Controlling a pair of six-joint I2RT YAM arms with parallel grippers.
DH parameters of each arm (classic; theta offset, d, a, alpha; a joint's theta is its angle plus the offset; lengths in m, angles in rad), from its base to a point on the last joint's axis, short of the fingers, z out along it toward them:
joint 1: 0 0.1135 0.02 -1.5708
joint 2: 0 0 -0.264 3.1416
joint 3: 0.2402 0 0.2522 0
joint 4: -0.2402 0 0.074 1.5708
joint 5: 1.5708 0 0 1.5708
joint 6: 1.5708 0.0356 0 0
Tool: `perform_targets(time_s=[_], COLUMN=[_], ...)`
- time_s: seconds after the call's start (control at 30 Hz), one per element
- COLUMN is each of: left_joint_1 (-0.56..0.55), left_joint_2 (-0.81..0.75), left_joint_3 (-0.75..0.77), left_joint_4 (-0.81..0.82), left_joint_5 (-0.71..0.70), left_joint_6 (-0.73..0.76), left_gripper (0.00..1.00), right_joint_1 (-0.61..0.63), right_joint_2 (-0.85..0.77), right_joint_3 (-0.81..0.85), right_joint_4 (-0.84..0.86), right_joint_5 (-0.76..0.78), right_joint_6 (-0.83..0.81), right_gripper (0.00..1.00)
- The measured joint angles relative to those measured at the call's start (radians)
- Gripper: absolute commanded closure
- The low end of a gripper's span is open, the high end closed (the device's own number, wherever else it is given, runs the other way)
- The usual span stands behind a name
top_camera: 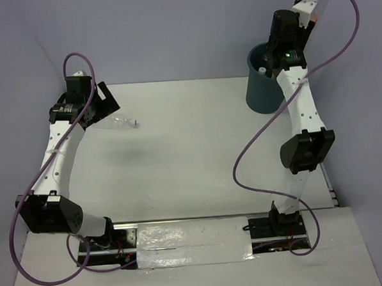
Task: Put the plastic bottles in the bin
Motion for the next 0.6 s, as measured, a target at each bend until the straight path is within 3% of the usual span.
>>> perform_targets(time_s=[0.13, 0.2, 0.23, 0.3, 0.37, 0.6], left_joint_1=[0.0, 0.0, 0.0, 0.0, 0.0, 0.0], left_joint_2=[0.008, 0.011, 0.013, 0.018, 0.024, 0.049], left_joint_3=[0.0, 0.0, 0.0, 0.0, 0.0, 0.0], left_joint_4=[0.005, 0.006, 0.006, 0.007, 0.007, 0.017], left_joint_5=[0.001, 0.001, 0.001, 0.001, 0.002, 0.003], left_joint_6=[-0.001, -0.002, -0.004, -0.009, -0.02, -0.028], left_gripper=[0.01, 0.01, 0.01, 0.0, 0.01, 0.01], right_joint_1=[-0.057, -0.075, -0.079, -0.08, -0.079, -0.075], right_joint_2=[0.077, 0.081, 0.081, 0.081, 0.082, 0.065], right_joint_3=[0.024, 0.001, -0.012, -0.022, -0.023, -0.021], right_joint_4=[-0.075, -0.084, -0.086, -0.09, -0.101, -0.12], right_joint_5=[-0.046, -0.063, -0.069, -0.089, -0.112, -0.198], right_joint_6=[0.062, 0.087, 0.096, 0.113, 0.127, 0.171], right_gripper=[0.46, 0.32, 0.2, 0.11, 0.06, 0.03])
